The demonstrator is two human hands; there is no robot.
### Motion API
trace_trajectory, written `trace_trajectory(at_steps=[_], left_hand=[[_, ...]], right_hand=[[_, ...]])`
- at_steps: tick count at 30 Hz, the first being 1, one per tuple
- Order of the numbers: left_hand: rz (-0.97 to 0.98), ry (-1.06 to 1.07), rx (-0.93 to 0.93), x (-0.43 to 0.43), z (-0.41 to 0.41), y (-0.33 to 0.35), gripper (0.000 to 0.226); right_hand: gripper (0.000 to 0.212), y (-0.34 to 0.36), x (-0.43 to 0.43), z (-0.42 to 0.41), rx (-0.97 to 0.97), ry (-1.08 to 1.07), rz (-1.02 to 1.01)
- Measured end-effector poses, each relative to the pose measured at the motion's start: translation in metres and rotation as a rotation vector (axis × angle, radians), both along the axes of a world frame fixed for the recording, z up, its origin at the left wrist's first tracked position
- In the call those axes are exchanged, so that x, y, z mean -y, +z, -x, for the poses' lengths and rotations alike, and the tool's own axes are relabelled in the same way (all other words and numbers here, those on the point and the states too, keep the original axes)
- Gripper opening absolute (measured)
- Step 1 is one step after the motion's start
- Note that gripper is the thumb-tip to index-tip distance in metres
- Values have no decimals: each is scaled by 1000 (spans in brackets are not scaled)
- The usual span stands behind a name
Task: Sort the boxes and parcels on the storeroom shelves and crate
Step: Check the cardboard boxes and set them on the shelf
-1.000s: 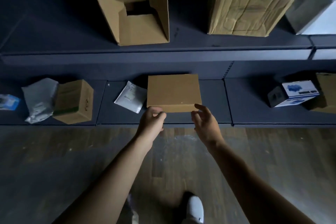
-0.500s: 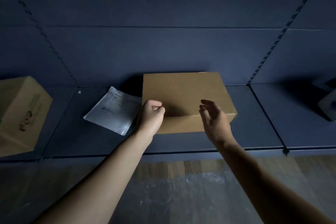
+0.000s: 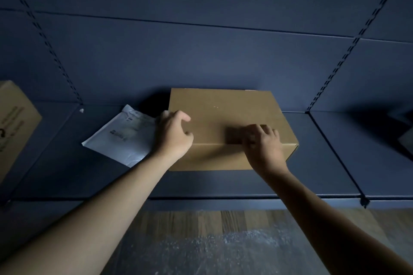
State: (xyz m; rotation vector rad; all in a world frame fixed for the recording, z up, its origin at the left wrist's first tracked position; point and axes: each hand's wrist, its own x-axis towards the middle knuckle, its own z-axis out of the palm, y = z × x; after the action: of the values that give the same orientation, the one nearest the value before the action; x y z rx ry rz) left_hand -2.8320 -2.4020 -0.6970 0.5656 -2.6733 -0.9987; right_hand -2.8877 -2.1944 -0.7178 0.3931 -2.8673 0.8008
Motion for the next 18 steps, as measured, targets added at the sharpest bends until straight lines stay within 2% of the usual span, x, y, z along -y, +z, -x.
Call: trace_trajectory(at_steps=[2,4,6,10,13,16,18], left_hand=[[50,47,30,8,-7,-11,46],[-127,129,77,12,-8,-19,53],[-353,177,135,17,-4,-24,49],[-402,188,270,18,-4,-22,48],[-465,170,242,15,-10,-24,43],[-483,59,204,16,-21,-27,61],[-460,58,100,21,-25,-25,56]], right_hand=[[39,-3,-12,2,94,-109,-96],[57,-5,-21,2,151,-199,-37],[71,-7,-25,5,148,-215,-48],[94,-6,-40,16,215,-234,-49],[91,-9,-58,18,295,-197,235],[91,-11,-75,14,257,-153,350],[89,-7,-83,16,216,-168,477]])
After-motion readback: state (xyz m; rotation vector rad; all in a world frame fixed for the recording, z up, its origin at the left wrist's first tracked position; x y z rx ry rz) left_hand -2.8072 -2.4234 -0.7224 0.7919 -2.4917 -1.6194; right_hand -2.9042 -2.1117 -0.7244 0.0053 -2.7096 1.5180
